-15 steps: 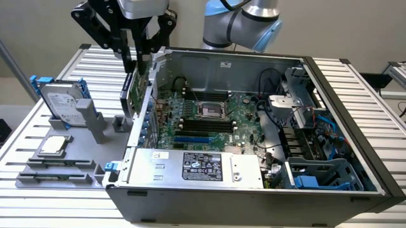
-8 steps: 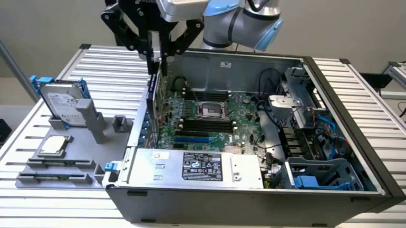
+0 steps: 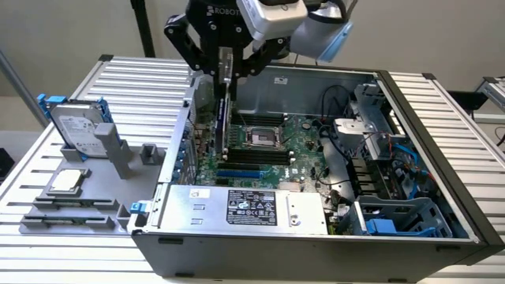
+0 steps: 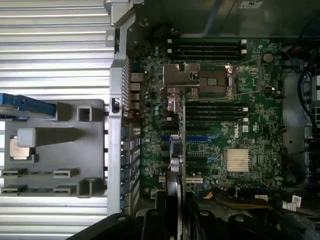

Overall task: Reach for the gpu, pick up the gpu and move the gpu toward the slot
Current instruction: 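Pick up the gpu and move the gpu toward the slot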

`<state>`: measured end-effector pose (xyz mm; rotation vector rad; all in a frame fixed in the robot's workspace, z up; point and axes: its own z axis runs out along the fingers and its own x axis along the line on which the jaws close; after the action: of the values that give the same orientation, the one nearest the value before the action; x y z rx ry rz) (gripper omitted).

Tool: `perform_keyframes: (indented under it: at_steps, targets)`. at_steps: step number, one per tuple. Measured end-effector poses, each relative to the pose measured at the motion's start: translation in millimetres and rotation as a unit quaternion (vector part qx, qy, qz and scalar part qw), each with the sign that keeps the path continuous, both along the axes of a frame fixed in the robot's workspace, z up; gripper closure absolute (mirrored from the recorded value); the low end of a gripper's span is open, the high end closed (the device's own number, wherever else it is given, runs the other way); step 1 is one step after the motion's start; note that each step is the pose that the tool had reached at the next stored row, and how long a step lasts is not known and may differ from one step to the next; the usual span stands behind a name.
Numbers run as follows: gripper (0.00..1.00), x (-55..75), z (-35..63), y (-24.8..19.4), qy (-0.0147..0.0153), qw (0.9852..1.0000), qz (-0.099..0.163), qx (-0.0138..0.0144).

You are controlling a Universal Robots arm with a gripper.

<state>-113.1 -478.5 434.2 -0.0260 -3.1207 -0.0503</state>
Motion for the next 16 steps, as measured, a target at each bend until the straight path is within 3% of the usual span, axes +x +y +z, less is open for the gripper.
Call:
perform_keyframes:
  at_steps: [11, 16]
  targets:
    - [0.74, 49.9, -19.7, 5.8, 0.0, 1.0, 0.0, -0.0003]
    - [0.74, 70.5, -28.7, 16.8, 0.0, 1.0, 0.0, -0.0013]
